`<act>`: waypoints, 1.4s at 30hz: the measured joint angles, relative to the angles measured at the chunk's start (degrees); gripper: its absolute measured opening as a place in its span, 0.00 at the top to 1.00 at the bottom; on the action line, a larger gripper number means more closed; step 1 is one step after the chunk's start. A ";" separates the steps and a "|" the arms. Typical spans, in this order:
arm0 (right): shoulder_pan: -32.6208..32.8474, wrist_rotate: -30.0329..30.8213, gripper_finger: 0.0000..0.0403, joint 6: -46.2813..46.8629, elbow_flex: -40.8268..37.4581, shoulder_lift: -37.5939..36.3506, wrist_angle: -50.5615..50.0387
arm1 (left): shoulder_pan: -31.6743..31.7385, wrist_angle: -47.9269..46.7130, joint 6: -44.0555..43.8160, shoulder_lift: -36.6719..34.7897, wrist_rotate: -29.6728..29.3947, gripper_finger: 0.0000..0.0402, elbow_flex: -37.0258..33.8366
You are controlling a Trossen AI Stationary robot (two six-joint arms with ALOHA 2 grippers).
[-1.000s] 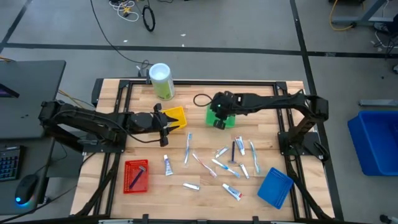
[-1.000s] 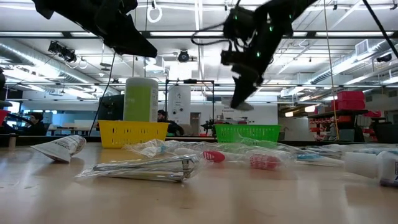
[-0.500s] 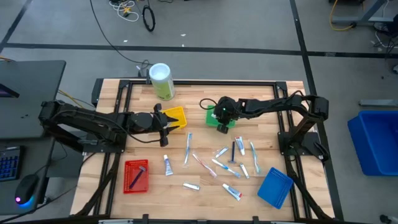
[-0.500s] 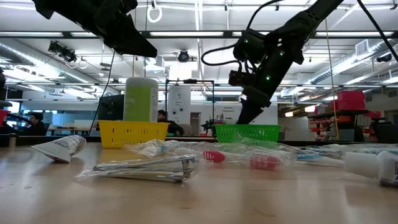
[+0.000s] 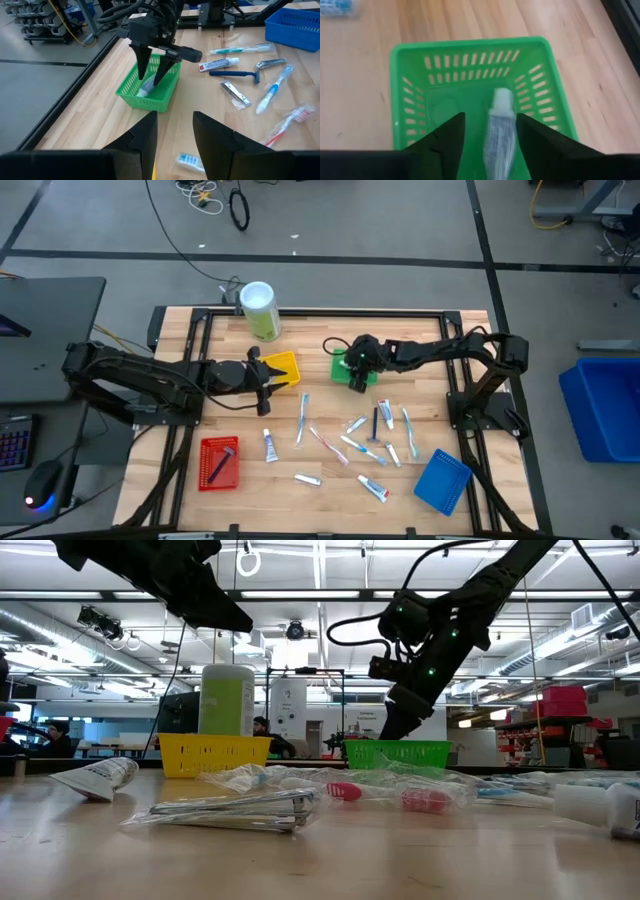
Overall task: Pick & Place Travel size toiletries
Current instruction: Put the green toothbrush into the blue bin
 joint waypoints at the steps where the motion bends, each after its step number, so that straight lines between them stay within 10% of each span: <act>1: 0.12 0.00 0.50 -0.01 0.00 0.00 0.06 | 0.00 0.00 0.00 0.00 0.69 0.67 0.00; 21: 10.16 3.32 0.41 3.68 8.10 -5.46 -5.36 | 0.00 0.04 3.96 0.02 1.75 0.67 0.00; 42: 27.06 -16.06 0.41 64.79 6.72 -9.97 -53.59 | 0.00 5.48 10.06 0.04 -1.43 0.67 -0.02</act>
